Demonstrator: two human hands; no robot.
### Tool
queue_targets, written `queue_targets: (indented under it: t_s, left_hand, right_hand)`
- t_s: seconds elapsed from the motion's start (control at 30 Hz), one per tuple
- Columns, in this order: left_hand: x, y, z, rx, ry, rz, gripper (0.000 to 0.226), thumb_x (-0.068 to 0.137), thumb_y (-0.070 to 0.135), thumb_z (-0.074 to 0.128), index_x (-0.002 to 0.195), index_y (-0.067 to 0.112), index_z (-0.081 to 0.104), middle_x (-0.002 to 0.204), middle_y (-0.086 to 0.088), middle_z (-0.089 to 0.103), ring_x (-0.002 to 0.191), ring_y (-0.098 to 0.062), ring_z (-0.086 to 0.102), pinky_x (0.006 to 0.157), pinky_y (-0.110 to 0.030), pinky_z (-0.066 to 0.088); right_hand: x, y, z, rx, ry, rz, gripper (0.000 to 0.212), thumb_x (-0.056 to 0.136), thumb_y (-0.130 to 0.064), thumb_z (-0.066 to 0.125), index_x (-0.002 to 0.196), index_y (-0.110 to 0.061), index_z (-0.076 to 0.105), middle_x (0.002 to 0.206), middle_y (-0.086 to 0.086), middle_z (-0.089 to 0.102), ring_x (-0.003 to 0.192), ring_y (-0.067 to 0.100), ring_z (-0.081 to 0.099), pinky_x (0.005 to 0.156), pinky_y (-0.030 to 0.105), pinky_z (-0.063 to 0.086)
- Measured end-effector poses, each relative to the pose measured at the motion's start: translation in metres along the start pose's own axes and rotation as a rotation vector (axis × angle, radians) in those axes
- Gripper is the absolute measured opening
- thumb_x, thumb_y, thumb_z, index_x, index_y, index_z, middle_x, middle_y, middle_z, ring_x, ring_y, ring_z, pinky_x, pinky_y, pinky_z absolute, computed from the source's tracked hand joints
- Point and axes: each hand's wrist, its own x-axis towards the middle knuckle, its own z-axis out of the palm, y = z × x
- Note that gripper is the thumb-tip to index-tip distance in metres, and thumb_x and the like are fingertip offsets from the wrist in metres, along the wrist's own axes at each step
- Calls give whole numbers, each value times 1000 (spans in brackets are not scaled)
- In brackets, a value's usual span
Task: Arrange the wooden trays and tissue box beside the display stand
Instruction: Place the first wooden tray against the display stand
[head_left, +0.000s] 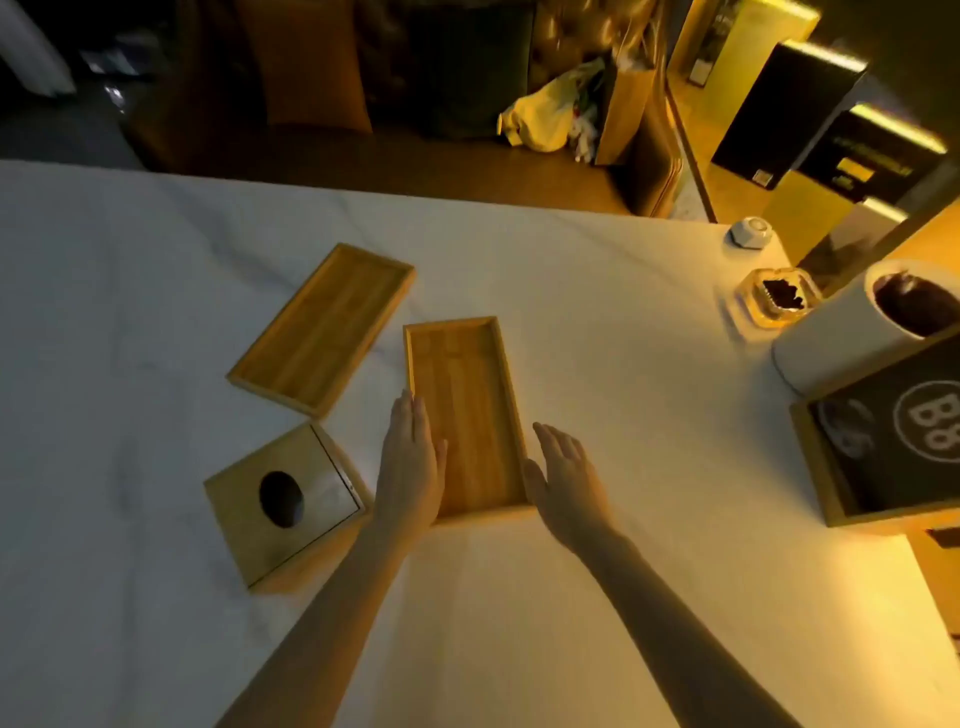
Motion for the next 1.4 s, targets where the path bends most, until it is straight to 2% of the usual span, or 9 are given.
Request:
queue_targets:
  t_s: [0.17,0.4,0.53,0.6,0.73,0.83,1.03,1.27,1.4]
  left_hand:
    - [-13,-13,22,-5,-31,-173,63,90,18,44,138,2,5,152,-20,11,140,-29,14,112,-35,20]
    - [-14,-11,29,-63,-69,-315,45,93,19,38,132,-1,27,148,-19,25,137,-30,25,111,-44,27]
    - [-10,-9,24,-258,-97,-385,42,92,14,39,130,-1,32,144,-22,30,133,-34,31,109,-48,32]
    - [-8,-10,18,-335,-115,-413,37,91,11,40,127,0,38,136,-24,38,121,-36,44,101,-49,42]
    - [-4,-8,-3,-538,-247,-505,41,91,9,36,132,13,35,109,-16,57,75,-18,54,61,-25,45]
    - [-4,-5,-21,-727,-279,-552,43,90,1,37,129,16,42,91,-8,57,74,-19,54,70,-31,47]
    - [-10,4,-59,-867,-342,-499,39,89,2,43,128,10,43,114,-15,58,106,-30,56,94,-41,47]
    - [-20,23,-80,-844,-393,-274,41,89,7,46,129,13,41,105,-7,61,102,-26,57,97,-45,46]
    - [-26,51,-73,-824,-304,-162,40,87,9,51,126,13,45,87,9,62,87,-16,60,89,-39,48]
  right_hand:
    - [0,11,31,-138,-62,62,55,97,-37,24,144,-15,4,156,4,6,143,20,0,115,37,2]
    - [-2,7,47,-31,-42,147,52,97,-26,31,144,-16,10,156,4,10,143,21,2,117,38,1]
    - [7,1,43,230,-33,222,47,93,-14,37,139,-12,28,148,6,32,138,24,24,116,40,20]
    - [6,-1,32,403,-35,194,38,89,-4,40,126,-11,45,124,3,53,120,21,44,101,33,38]
    - [-3,-7,0,744,-90,250,41,90,0,44,128,-17,48,111,-6,54,109,14,50,94,28,39]
    - [-7,-5,-15,824,-141,269,41,89,1,48,127,-14,50,102,-9,58,108,18,51,98,38,43]
    - [-21,-5,-33,912,-189,278,42,85,-2,55,127,-8,49,104,-3,58,104,18,54,90,35,49]
    - [-51,5,-47,1001,-57,211,40,86,-3,56,125,-11,50,104,-4,59,99,14,56,77,25,52]
    - [-67,19,-61,972,77,167,39,88,-3,54,126,-13,50,104,-10,60,103,17,58,90,37,50]
